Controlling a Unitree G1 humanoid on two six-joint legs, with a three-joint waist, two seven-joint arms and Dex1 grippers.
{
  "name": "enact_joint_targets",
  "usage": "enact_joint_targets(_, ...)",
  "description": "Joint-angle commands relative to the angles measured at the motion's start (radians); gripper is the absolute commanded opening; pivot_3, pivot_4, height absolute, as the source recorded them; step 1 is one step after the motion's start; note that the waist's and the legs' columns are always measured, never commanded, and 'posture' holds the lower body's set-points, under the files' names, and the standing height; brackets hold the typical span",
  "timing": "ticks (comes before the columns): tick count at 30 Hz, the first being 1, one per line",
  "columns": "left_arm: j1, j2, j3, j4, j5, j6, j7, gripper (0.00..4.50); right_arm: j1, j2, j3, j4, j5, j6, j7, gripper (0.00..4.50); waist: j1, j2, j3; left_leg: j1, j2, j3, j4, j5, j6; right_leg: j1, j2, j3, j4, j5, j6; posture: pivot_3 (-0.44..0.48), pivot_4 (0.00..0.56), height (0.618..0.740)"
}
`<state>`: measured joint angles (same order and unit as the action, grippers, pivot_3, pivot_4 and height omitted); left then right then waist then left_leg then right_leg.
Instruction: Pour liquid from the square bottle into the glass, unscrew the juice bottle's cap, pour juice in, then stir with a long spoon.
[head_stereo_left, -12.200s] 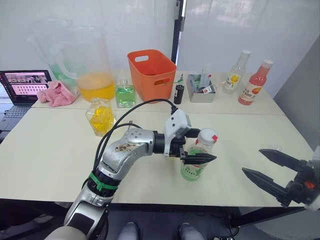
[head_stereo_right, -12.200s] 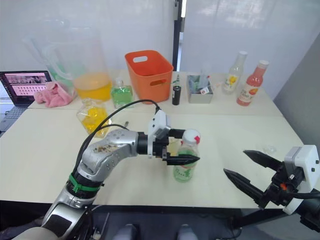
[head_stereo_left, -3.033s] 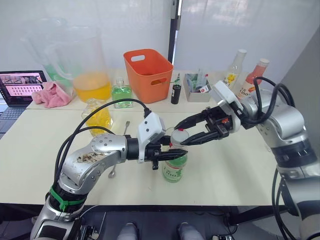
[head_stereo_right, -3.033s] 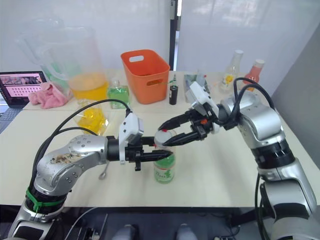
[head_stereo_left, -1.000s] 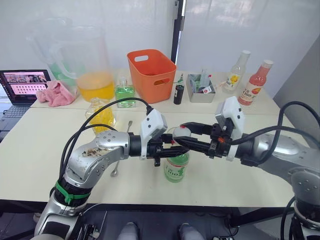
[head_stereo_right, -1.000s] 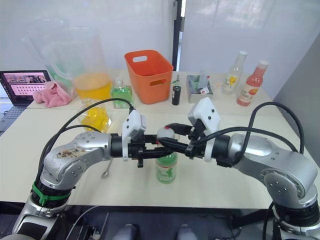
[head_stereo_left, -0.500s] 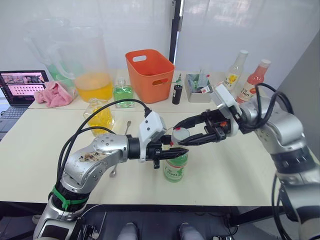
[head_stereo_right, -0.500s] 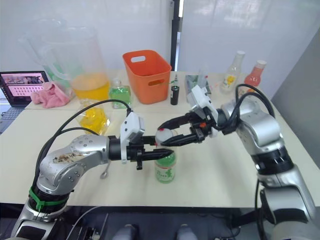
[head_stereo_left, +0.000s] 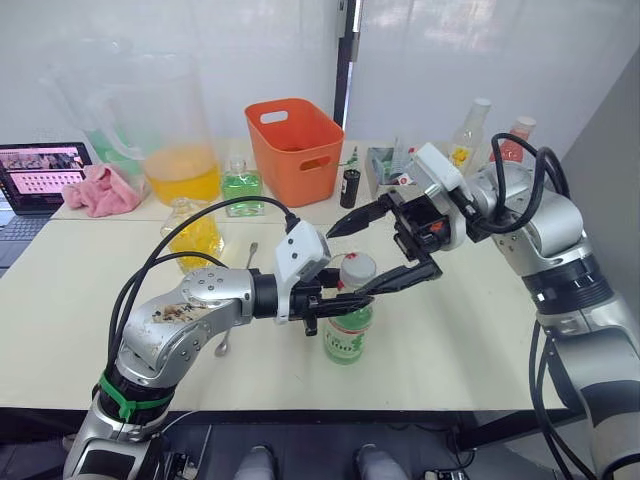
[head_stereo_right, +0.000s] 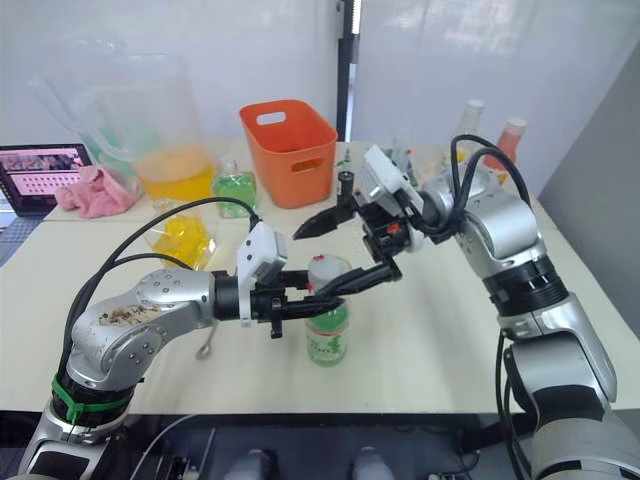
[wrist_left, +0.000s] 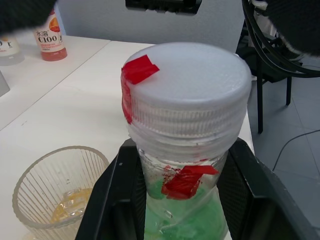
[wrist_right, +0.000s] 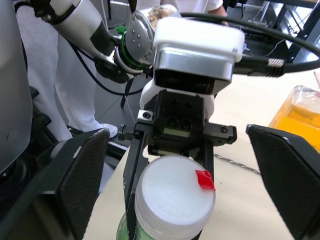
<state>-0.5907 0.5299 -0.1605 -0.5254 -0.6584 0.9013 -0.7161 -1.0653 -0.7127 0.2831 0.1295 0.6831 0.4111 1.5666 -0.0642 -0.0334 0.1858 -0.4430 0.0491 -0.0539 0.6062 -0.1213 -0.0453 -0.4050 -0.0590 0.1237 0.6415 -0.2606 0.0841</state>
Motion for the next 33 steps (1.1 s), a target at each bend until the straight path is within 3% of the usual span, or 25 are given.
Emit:
enact_joint_targets(1,0.01,0.001,-0.021,-0.007,-0.014,0.042,0.006,1.42,0.038,-0.057,-0.127,-0.117,0.055,0.101,-0.058,4.48,0.004,0.0,0.0,0.0,0.0,0.0,0.0,0.0,0.0,0.0,0.0,0.0,0.0,0.0,0.0,0.0,0.15,0.74)
enact_joint_targets(7,0.012,-0.006,-0.023,-0.013,-0.029,0.05,0.015,1.42,0.179,-0.087,-0.251,-0.319,0.047,0.261,-0.352,4.48,0.005,0.0,0.0,0.0,0.0,0.0,-0.001,0.0,0.0,-0.001,0.0,0.0,0.0,-0.001,-0.001,0.0,0.15,0.74)
enact_joint_targets(13,0.013,-0.01,-0.037,0.004,-0.024,0.036,-0.004,1.42,0.361,-0.08,-0.448,-0.632,0.276,0.573,-0.752,4.48,0.019,0.0,0.0,0.0,0.0,0.0,-0.001,0.0,0.0,-0.001,0.0,0.0,-0.001,-0.001,-0.001,0.0,0.15,0.74)
enact_joint_targets(18,0.01,-0.019,-0.051,0.032,-0.018,0.019,-0.022,1.42,0.414,-0.075,-0.52,-0.747,0.46,0.718,-1.001,4.48,0.019,0.0,0.0,0.0,0.0,0.0,-0.001,0.0,0.0,0.0,0.0,0.0,0.0,-0.003,-0.005,0.0,0.15,0.74)
enact_joint_targets(23,0.004,-0.022,-0.063,0.05,-0.014,0.004,-0.04,1.42,0.44,-0.056,-0.506,-0.816,0.55,0.753,-1.202,4.48,0.02,0.0,0.0,0.0,0.0,0.001,0.0,0.0,0.0,0.0,-0.001,0.001,-0.001,-0.005,-0.007,0.0,0.15,0.74)
enact_joint_targets(30,-0.006,-0.025,-0.075,0.068,-0.002,-0.012,-0.056,1.42,0.426,-0.042,-0.453,-0.838,0.59,0.745,-1.366,4.48,0.021,0.0,0.0,0.0,0.0,0.001,0.0,0.0,0.0,0.0,-0.001,0.001,-0.002,-0.005,-0.008,0.0,0.15,0.74)
enact_joint_targets(33,-0.01,-0.028,-0.076,0.074,0.003,-0.016,-0.06,1.42,0.419,-0.042,-0.437,-0.834,0.611,0.739,-1.388,3.7,0.022,0.0,0.0,-0.001,0.0,0.001,0.0,0.0,0.0,0.0,-0.001,0.001,-0.002,-0.005,-0.008,0.0,0.15,0.74)
